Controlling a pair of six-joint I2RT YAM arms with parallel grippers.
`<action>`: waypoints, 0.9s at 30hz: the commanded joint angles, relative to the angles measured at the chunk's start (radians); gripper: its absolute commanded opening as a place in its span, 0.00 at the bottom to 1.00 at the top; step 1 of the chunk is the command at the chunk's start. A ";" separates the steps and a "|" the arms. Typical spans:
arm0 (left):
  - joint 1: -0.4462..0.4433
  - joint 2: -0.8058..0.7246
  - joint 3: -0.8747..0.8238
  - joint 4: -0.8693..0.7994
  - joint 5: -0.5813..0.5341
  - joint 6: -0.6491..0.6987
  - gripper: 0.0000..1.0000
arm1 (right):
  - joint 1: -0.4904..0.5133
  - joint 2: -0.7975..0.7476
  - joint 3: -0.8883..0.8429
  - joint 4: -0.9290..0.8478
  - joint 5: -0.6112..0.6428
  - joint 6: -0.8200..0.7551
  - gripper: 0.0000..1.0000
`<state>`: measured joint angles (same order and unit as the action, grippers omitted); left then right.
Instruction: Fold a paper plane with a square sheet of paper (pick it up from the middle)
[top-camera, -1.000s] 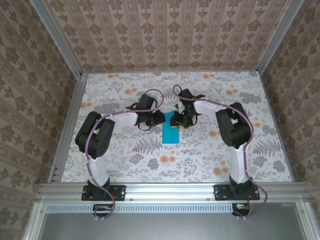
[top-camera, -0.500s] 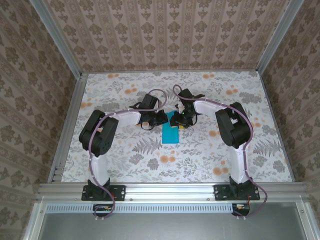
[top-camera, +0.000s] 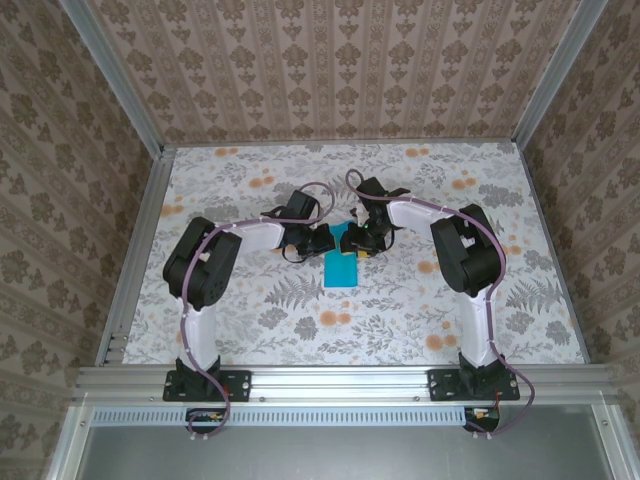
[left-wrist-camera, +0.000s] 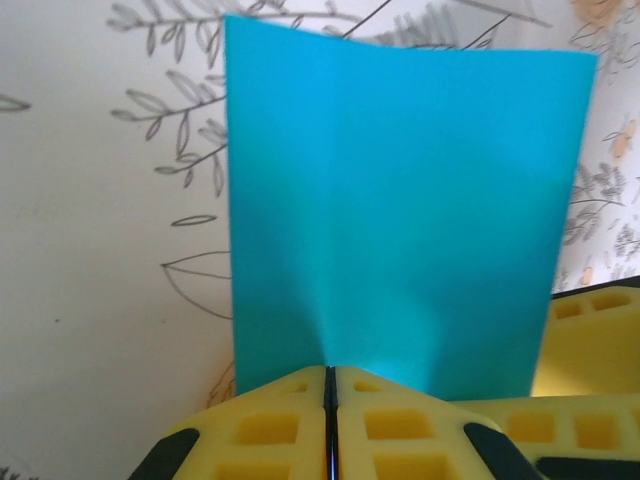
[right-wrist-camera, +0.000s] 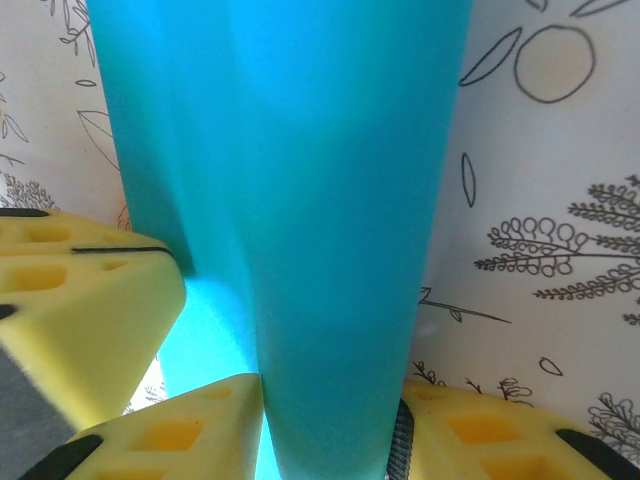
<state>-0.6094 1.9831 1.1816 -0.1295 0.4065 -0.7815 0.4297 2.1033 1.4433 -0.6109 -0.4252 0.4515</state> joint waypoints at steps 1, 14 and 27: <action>-0.006 0.016 0.026 -0.035 -0.013 0.004 0.10 | 0.011 0.132 -0.054 -0.048 0.143 0.009 0.40; 0.002 0.046 -0.019 -0.056 -0.020 -0.036 0.09 | 0.010 0.022 -0.007 -0.065 0.108 0.058 0.43; 0.003 0.052 -0.028 -0.081 -0.028 -0.020 0.08 | 0.007 -0.216 -0.076 0.069 0.072 0.086 0.49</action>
<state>-0.6071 1.9888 1.1843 -0.1349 0.4042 -0.7975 0.4366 1.9198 1.3834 -0.5789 -0.3214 0.5320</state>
